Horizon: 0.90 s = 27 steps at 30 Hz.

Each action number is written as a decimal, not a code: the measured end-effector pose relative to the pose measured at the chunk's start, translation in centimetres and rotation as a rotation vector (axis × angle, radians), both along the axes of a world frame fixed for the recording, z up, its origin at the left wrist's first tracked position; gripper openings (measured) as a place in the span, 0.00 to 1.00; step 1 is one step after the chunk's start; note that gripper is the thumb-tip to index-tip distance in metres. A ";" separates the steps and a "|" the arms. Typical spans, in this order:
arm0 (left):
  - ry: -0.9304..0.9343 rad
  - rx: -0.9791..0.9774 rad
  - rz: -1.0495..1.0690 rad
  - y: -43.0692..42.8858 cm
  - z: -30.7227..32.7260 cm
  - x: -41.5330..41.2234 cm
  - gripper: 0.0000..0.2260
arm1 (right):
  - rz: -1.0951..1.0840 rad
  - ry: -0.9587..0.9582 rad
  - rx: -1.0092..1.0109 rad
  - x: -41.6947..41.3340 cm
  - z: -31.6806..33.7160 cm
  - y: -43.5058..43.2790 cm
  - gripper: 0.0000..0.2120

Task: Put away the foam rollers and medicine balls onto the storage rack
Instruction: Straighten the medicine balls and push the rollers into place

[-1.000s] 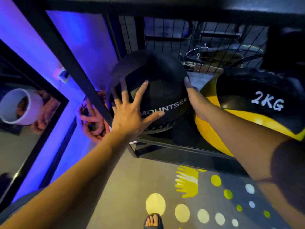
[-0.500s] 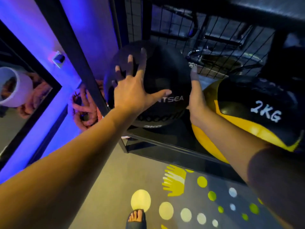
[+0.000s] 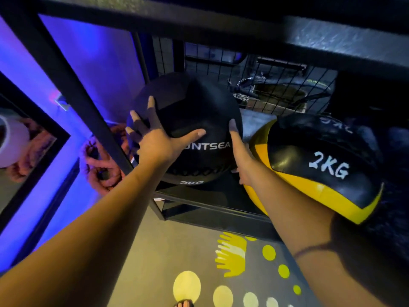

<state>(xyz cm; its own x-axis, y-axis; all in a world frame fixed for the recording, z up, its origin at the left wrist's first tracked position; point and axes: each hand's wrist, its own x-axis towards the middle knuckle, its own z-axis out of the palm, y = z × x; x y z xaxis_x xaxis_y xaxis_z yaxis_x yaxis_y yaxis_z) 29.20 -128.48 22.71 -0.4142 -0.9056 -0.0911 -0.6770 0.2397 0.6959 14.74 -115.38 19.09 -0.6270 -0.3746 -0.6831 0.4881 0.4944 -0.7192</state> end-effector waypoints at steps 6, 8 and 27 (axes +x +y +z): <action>0.024 0.043 0.025 -1.2 0.3 1.1 0.58 | 0.036 0.100 0.095 1.0 -1.8 0.9 0.58; 0.030 0.036 0.020 -1.4 0.0 1.1 0.58 | -0.028 0.157 0.131 0.9 -2.2 0.6 0.40; -0.110 -0.345 -0.260 -1.1 0.8 1.1 0.33 | -0.019 0.268 -0.155 4.3 1.5 3.1 0.20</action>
<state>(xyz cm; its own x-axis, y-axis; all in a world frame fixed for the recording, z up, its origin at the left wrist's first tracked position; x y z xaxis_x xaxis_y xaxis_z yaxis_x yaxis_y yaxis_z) 30.26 -129.58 23.46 -0.6368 -0.7578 0.1420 -0.6289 0.6171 0.4729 19.05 -112.26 20.58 -0.7848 -0.4481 -0.4282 0.2787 0.3618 -0.8896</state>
